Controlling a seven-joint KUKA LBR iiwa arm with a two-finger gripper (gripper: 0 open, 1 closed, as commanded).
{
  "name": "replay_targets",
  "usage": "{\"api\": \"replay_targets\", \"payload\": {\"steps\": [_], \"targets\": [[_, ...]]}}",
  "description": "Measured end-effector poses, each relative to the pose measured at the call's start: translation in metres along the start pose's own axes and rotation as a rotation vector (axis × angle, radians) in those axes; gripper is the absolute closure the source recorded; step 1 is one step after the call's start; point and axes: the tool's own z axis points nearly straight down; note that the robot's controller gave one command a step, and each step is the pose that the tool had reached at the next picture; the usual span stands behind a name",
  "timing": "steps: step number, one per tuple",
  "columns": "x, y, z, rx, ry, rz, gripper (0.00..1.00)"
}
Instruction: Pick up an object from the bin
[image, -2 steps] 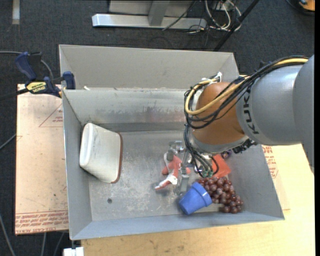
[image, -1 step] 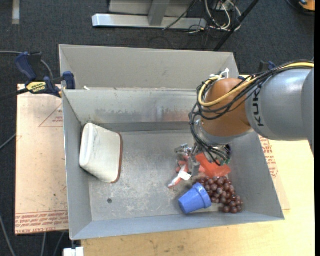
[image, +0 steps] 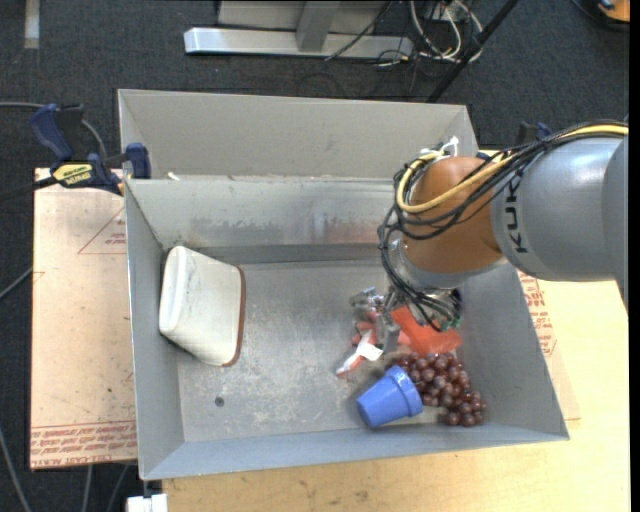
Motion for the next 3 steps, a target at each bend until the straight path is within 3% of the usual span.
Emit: {"api": "replay_targets", "payload": {"steps": [1,2,3], "targets": [[-0.002,-0.016,-0.111,0.000,-0.004,0.015,1.00],[-0.002,-0.016,-0.111,0.000,-0.004,0.015,1.00],[-0.005,0.001,-0.241,0.000,-0.009,0.028,1.00]]}}
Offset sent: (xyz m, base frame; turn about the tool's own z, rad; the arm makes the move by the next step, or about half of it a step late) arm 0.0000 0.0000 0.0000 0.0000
